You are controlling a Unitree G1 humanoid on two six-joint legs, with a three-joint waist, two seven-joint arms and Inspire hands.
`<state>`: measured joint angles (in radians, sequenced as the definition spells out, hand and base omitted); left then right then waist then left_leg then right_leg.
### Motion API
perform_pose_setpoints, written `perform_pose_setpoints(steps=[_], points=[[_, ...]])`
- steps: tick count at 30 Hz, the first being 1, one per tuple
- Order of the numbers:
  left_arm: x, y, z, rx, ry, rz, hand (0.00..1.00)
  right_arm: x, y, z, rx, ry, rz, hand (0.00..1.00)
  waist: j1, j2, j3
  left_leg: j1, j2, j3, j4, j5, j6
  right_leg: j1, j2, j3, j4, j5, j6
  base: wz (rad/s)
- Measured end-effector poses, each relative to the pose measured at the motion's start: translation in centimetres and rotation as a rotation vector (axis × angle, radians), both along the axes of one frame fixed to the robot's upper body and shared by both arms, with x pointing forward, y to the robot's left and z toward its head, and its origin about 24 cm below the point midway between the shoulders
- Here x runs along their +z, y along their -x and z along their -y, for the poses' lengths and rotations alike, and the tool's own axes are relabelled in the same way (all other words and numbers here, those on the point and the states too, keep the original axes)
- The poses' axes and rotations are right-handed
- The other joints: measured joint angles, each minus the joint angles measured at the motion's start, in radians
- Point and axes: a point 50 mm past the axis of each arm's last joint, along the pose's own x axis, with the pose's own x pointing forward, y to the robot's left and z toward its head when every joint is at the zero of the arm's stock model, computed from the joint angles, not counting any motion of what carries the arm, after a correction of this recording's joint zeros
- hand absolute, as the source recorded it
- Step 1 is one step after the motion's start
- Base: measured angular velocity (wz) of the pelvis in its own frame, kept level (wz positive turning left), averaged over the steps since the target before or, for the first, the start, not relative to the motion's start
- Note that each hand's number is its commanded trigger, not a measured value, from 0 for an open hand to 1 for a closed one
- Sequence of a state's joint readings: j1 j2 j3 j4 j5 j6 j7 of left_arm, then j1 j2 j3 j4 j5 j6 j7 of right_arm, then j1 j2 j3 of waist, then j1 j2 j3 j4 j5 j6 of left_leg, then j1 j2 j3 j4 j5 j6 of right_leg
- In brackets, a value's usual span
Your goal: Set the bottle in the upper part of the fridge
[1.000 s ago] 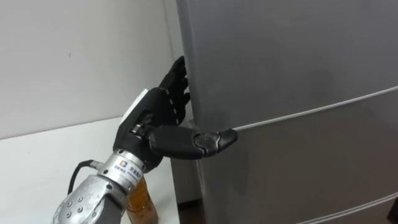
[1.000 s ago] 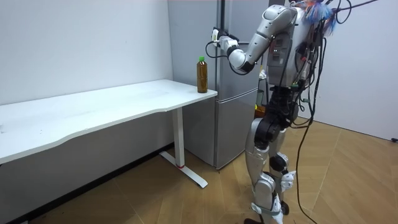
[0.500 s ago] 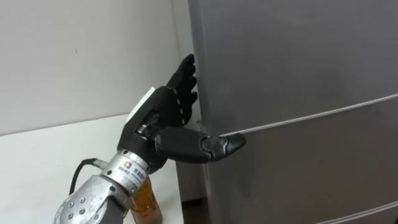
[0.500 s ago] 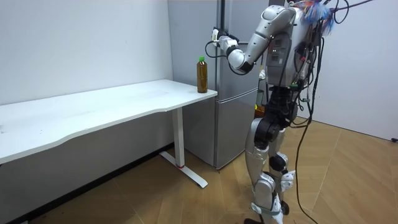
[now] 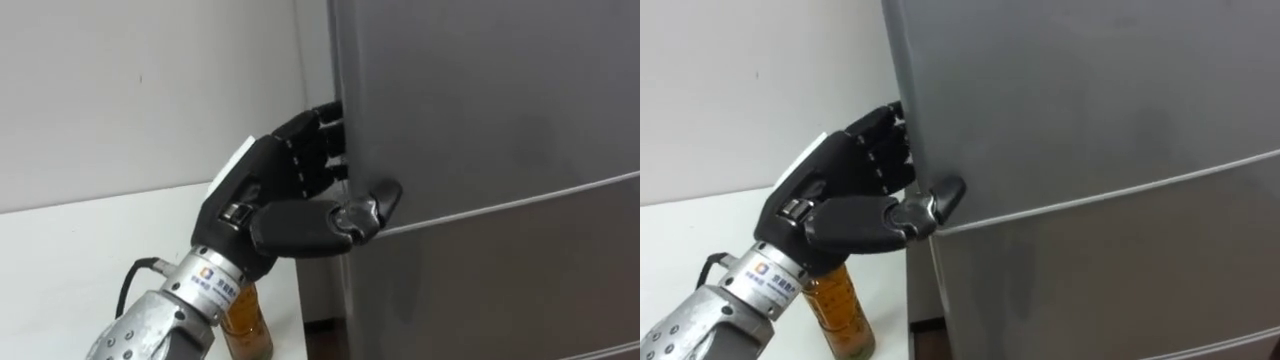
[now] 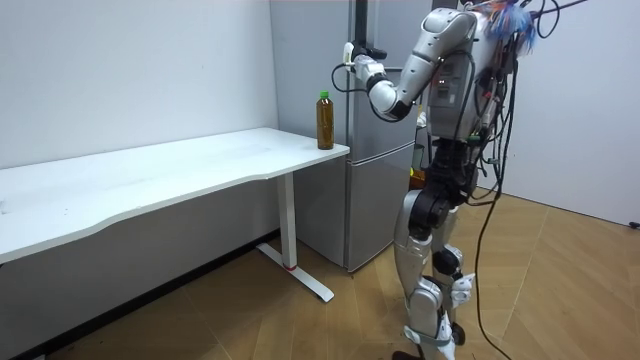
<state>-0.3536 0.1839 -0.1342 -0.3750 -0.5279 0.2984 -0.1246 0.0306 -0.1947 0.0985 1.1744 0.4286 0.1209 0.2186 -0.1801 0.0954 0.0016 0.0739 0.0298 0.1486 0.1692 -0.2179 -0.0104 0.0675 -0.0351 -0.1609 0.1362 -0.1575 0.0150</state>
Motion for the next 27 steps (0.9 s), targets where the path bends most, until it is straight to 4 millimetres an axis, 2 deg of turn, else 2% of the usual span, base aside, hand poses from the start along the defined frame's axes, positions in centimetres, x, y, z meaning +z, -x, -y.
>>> perform_pose_setpoints(steps=[2, 4, 18, 21, 22, 23, 25, 27], points=[[-0.1, 0.0, 0.0, 0.002, 0.009, -0.004, 0.73, 0.0, 0.1, 0.0, -0.002, 0.000, -0.001, 0.00, 0.000, 0.000, 0.0000, 0.000, 0.000, 0.000, 0.000, 0.000, 0.000, 0.000, 0.000, -0.001, 0.000, 0.000, 0.000, 0.00], [-0.1, 0.1, 0.0, 0.001, 0.009, -0.004, 0.58, 0.0, 0.1, 0.0, -0.002, 0.000, -0.001, 0.00, -0.001, 0.000, 0.0001, 0.000, 0.000, 0.000, 0.000, 0.000, 0.000, 0.000, 0.000, -0.002, 0.000, 0.000, 0.000, 0.00], [-1.0, 0.8, 0.8, -0.049, 0.075, -0.026, 0.47, 0.0, 0.1, 0.1, -0.005, 0.004, 0.011, 0.00, -0.001, -0.006, 0.0022, 0.005, 0.000, 0.003, 0.000, 0.003, 0.004, 0.003, 0.000, -0.003, 0.000, 0.000, 0.001, 0.00], [-1.0, 0.8, 1.0, -0.053, 0.079, -0.030, 0.33, 0.0, 0.1, 0.1, -0.005, 0.004, 0.013, 0.00, -0.001, -0.008, 0.0026, 0.005, 0.000, 0.003, 0.000, 0.003, 0.005, 0.003, 0.000, -0.003, -0.002, -0.001, 0.001, 0.00], [-1.1, 0.8, 1.0, -0.055, 0.082, -0.030, 0.24, 0.0, 0.1, 0.1, -0.005, 0.004, 0.013, 0.00, -0.001, -0.009, 0.0027, 0.005, -0.001, 0.003, 0.000, 0.003, 0.005, 0.003, -0.001, -0.003, -0.002, -0.001, 0.002, 0.00], [-1.0, 0.8, 1.1, -0.057, 0.083, -0.030, 0.11, 0.0, 0.1, 0.1, -0.005, 0.004, 0.013, 0.00, -0.001, -0.009, 0.0026, 0.005, -0.001, 0.003, 0.000, 0.003, 0.005, 0.003, -0.001, -0.003, -0.002, -0.001, 0.002, 0.00], [-1.0, 1.0, 1.2, -0.080, 0.083, -0.014, 0.00, 0.0, 0.1, 0.1, -0.005, 0.005, 0.013, 0.00, -0.001, -0.012, 0.0028, 0.005, -0.001, 0.004, 0.000, 0.003, 0.005, 0.003, -0.001, -0.003, -0.002, -0.001, 0.002, 0.00], [-0.9, 1.1, 1.4, -0.100, 0.081, 0.002, 0.00, 0.0, 0.1, 0.1, -0.005, 0.007, 0.013, 0.00, -0.001, -0.015, 0.0028, 0.004, -0.001, 0.004, 0.000, 0.003, 0.005, 0.003, -0.001, -0.003, -0.002, -0.001, 0.002, 0.00]])
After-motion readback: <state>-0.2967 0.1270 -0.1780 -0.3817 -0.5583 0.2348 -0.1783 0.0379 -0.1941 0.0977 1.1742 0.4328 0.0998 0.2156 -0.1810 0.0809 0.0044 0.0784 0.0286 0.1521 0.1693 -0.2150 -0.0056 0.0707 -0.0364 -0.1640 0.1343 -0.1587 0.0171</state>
